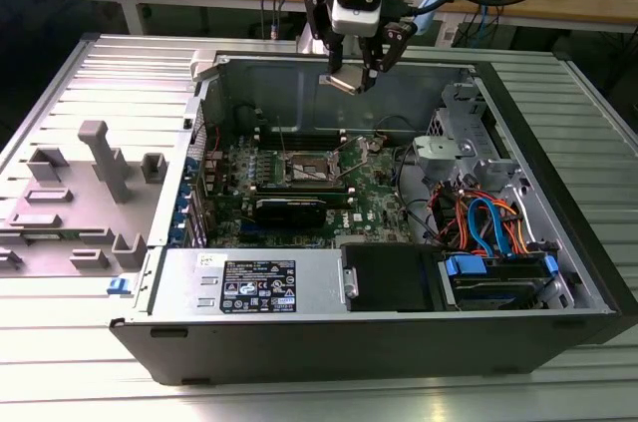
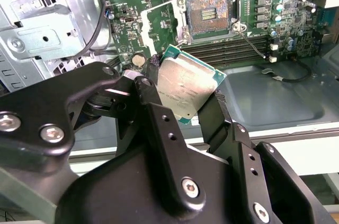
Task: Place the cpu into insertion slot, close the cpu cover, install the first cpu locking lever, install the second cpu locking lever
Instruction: 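Place the cpu into insertion slot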
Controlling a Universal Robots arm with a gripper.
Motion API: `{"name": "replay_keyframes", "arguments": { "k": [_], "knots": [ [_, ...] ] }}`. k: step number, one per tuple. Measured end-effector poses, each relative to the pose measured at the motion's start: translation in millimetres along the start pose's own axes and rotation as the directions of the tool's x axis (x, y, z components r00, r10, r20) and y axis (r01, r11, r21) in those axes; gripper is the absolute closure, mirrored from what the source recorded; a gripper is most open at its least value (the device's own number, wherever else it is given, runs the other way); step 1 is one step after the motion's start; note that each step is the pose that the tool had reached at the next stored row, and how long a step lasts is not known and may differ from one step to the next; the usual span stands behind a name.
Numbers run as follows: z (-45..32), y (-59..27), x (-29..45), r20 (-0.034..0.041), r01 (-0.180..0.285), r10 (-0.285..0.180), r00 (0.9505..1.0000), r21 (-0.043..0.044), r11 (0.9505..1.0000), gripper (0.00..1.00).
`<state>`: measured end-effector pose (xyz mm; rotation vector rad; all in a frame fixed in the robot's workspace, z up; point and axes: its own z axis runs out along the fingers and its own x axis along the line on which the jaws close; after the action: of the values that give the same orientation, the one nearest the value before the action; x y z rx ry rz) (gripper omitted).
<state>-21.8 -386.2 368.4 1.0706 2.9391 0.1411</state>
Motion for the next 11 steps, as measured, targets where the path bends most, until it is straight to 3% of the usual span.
{"name": "replay_keyframes", "arguments": {
  "k": [4, 9, 11],
  "knots": [
    [0.0, 0.0, -0.1, 0.0009, -0.01, 0.01, 0.9999, -0.0002, 0.9999, 0.46],
    [0.1, -0.1, -0.1, 0.0058, -0.066, 0.066, 0.9978, -0.0016, 0.9978, 0.46],
    [0.2, -0.1, -0.1, 0.0093, -0.106, 0.106, 0.9943, -0.0027, 0.9944, 0.46]
  ]
}}
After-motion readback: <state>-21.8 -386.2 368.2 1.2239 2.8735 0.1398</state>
